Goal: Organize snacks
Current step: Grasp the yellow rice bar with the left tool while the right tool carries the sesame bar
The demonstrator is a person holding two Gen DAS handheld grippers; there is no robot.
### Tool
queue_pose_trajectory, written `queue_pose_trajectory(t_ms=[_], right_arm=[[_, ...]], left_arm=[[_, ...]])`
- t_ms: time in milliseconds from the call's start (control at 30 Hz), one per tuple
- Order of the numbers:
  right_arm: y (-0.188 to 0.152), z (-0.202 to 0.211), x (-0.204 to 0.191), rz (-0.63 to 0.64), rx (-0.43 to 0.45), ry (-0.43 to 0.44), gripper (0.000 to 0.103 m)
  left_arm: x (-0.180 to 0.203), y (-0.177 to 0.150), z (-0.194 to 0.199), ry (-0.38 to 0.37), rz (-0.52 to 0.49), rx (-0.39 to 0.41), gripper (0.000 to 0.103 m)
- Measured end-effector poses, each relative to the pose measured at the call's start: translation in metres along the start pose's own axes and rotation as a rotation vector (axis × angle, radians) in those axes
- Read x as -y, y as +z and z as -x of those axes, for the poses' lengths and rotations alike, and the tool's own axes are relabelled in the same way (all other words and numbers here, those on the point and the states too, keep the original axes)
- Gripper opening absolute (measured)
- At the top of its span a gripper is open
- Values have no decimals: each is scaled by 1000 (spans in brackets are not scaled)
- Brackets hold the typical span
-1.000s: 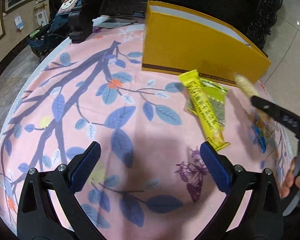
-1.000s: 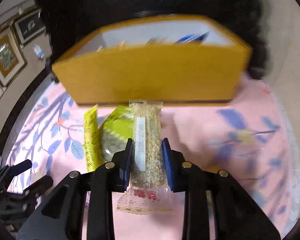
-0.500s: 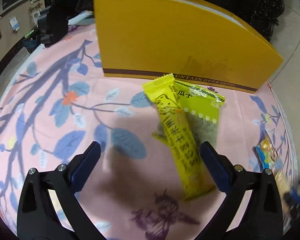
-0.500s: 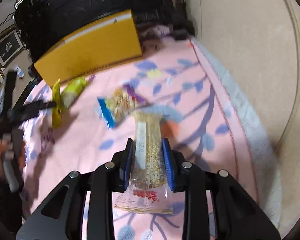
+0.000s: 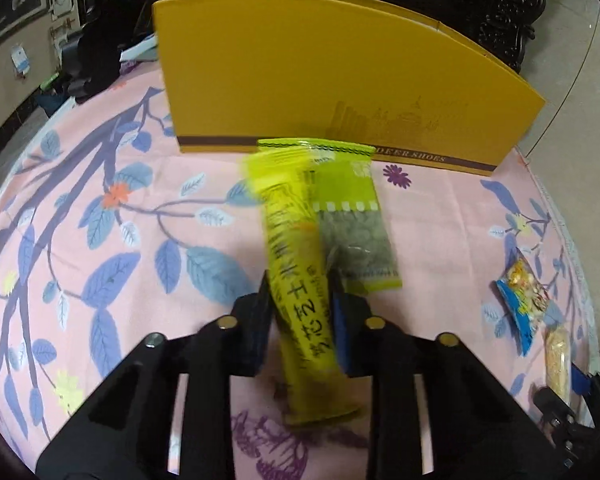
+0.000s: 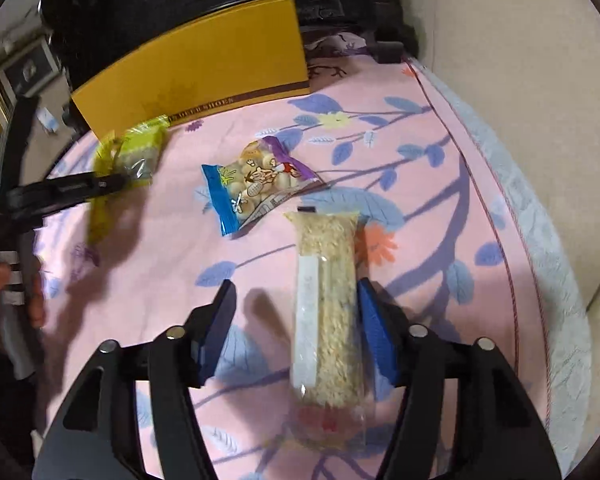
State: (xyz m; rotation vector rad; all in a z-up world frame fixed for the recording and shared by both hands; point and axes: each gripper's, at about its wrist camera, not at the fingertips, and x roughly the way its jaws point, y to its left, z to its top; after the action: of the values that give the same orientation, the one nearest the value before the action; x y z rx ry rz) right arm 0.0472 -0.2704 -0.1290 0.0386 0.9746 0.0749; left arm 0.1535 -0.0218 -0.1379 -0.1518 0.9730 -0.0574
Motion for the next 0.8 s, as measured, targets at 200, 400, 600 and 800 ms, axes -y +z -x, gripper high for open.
queue_pose_trajectory(t_ms=[200,400,600,800], right_arm=[[-11,6,-23,68,23,-58,29],[-22,13,-63,93,-15,52,29],[-28,13,-90,141,-7,26,31],[-33,16,-88,131,-10,12,32]], left_arm=[[-30,-38,31,-61,17,-13,25],[-48,-72,60,-115,21,-30,24],[-63,-78,67,-163,32,-61,26],[-73,-85,72,-210,60,-74,42]])
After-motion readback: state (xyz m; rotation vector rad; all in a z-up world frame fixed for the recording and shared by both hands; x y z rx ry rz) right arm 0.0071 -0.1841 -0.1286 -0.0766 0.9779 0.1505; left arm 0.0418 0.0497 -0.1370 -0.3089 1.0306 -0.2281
